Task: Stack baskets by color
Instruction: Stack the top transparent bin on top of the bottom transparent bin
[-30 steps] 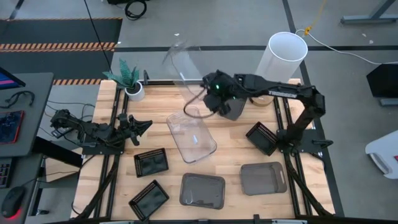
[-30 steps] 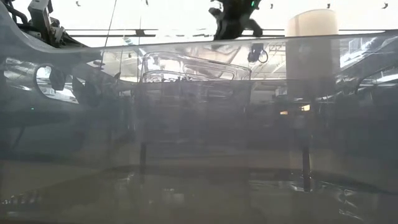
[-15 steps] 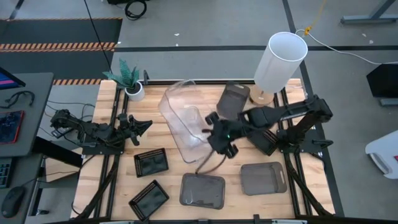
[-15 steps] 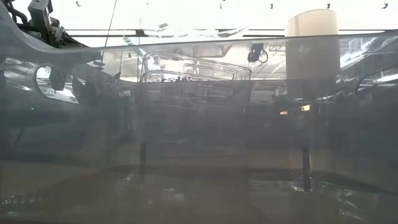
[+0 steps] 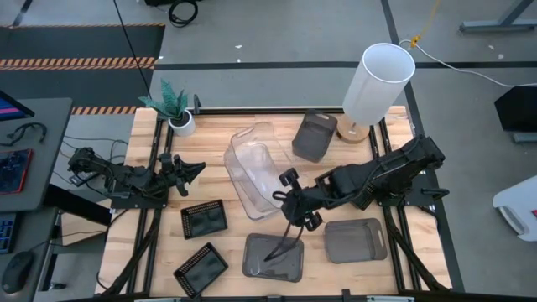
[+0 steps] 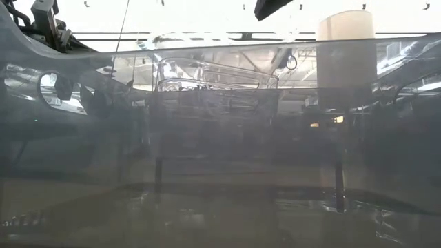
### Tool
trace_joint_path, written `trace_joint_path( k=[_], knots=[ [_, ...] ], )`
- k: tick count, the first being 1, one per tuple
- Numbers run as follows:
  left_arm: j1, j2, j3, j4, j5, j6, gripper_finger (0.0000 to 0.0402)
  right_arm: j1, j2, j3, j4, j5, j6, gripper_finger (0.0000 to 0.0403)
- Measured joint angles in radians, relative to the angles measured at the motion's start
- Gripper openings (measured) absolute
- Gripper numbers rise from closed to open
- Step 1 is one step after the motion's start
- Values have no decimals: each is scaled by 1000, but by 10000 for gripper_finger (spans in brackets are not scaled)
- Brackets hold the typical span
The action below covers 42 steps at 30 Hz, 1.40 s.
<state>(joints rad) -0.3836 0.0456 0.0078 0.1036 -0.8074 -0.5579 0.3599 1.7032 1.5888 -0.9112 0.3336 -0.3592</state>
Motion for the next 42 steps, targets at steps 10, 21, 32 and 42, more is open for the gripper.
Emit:
trace_joint_path(
  k=[10,21,32,42],
  knots=[
    [0,0,0,-2,0,0,31,33,46,-3,22,14,8,7],
    [0,0,0,-2,0,0,36,8,117,-4,-82,-48,115,7],
    [0,0,0,-2,0,0,32,-27,129,-1,-136,-211,38,35],
    [0,0,0,-3,0,0,29,-42,104,-4,-150,-247,51,137]
  ],
)
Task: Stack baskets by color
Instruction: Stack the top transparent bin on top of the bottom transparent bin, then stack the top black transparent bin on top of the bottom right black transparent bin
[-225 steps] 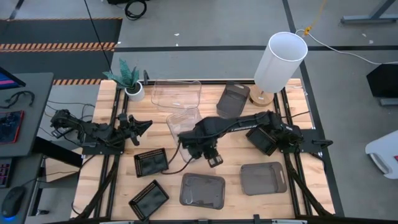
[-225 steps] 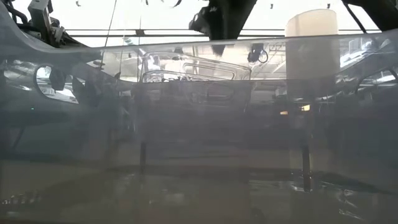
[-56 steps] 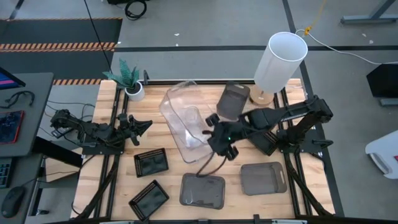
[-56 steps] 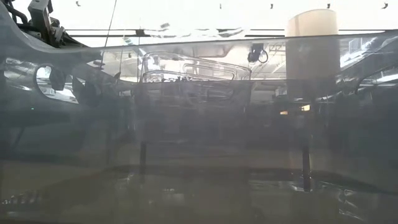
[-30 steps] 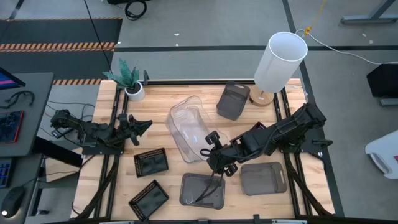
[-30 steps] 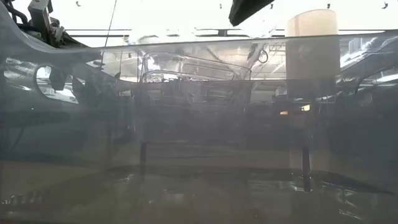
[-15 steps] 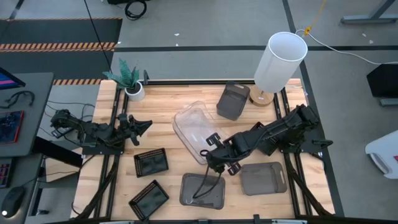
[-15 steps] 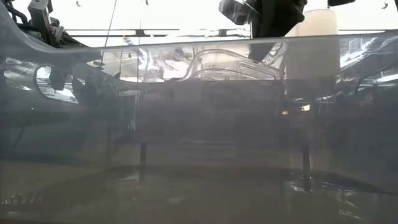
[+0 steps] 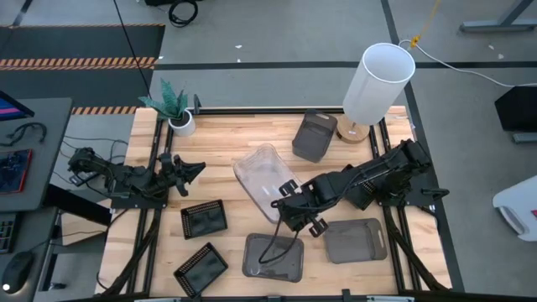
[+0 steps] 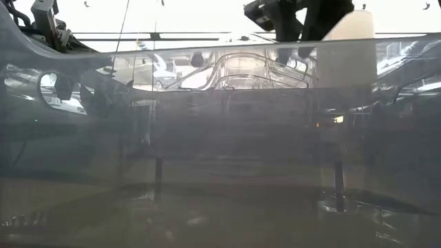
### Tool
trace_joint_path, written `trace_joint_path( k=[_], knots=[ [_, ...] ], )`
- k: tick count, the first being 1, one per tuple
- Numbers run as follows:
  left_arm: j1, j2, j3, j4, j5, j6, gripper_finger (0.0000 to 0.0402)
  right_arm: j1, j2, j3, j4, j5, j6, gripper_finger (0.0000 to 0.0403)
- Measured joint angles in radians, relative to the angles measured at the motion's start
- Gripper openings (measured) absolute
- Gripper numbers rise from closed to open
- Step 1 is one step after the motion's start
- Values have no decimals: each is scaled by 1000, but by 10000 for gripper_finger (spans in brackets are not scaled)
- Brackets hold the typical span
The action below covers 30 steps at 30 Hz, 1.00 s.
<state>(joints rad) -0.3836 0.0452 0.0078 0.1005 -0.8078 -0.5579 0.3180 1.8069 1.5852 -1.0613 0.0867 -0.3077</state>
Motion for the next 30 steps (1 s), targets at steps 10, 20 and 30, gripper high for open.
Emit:
trace_joint_path(
  k=[10,20,30],
  knots=[
    [0,0,0,0,0,0,36,-34,-125,1,28,2,82,174],
    [0,0,0,49,-15,-127,31,-72,-279,1,57,-12,499,174],
    [1,0,0,143,-45,-401,29,-32,-476,-19,-103,-26,812,172]
  ],
)
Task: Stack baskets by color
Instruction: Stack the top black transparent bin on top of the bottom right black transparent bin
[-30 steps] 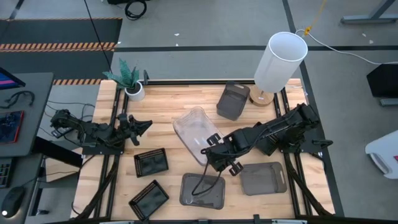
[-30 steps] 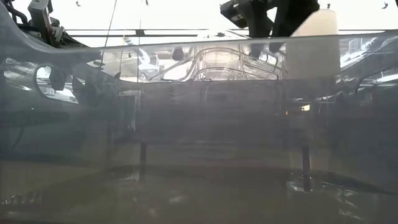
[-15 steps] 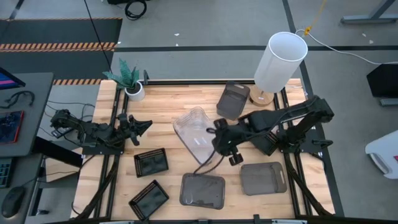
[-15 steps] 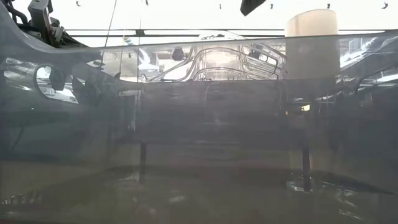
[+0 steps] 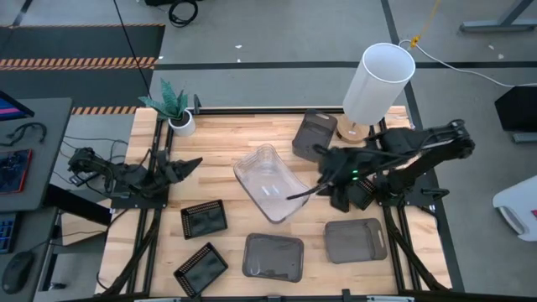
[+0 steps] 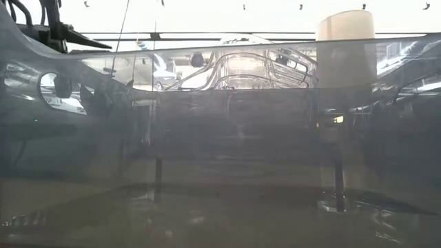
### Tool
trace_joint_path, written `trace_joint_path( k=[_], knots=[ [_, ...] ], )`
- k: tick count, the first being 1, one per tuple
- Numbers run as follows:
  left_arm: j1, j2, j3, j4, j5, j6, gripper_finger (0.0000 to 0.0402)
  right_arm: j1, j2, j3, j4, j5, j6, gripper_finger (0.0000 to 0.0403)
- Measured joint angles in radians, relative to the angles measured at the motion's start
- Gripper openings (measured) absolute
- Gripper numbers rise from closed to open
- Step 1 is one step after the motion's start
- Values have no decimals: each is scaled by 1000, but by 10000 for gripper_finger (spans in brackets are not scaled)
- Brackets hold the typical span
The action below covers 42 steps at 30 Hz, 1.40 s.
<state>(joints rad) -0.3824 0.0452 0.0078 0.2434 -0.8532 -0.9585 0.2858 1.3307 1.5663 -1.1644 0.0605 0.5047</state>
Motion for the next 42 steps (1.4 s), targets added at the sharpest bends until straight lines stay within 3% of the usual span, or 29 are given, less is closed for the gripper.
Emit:
trace_joint_path(
  k=[4,9,14,24,28,42],
  knots=[
    [0,0,0,5,-4,1,22,16,-111,-109,-8,66,52,162],
    [0,0,0,5,-9,2,18,20,-213,-295,112,8,73,154],
    [0,0,0,10,-10,0,23,48,-203,-406,144,-86,51,153],
    [0,0,0,11,-11,0,14,95,-136,-543,128,-99,33,168],
    [0,0,0,14,-11,0,12,5,-139,-543,137,-185,-7,186],
    [0,0,0,14,12,1,16,-500,-60,-536,153,-185,-309,190]
  ],
)
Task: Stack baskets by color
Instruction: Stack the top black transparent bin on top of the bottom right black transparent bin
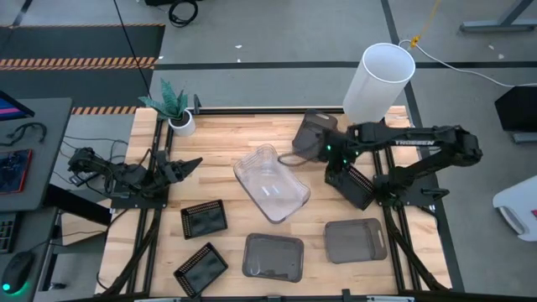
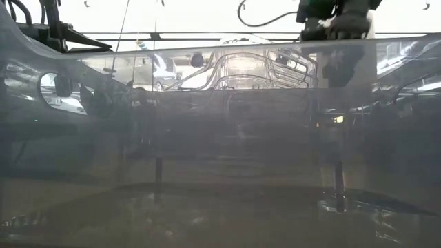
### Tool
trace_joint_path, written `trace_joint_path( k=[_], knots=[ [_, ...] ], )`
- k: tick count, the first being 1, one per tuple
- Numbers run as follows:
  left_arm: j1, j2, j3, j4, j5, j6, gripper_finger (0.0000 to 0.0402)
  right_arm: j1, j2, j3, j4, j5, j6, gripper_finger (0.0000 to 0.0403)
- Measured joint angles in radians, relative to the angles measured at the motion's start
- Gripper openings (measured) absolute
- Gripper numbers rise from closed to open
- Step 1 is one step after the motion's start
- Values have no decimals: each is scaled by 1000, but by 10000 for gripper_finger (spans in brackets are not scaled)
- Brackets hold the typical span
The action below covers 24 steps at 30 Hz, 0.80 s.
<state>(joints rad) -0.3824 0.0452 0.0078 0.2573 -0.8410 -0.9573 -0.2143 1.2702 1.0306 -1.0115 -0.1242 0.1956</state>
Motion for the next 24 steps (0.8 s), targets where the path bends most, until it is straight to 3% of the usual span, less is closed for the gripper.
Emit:
trace_joint_path(
  k=[8,13,24],
  knots=[
    [0,0,0,0,0,1,24,-142,95,87,52,62,-162,190],
    [0,0,0,0,0,2,20,-168,200,140,123,101,-287,190],
    [0,0,0,0,0,2,25,-180,379,148,183,82,-364,184]
  ],
)
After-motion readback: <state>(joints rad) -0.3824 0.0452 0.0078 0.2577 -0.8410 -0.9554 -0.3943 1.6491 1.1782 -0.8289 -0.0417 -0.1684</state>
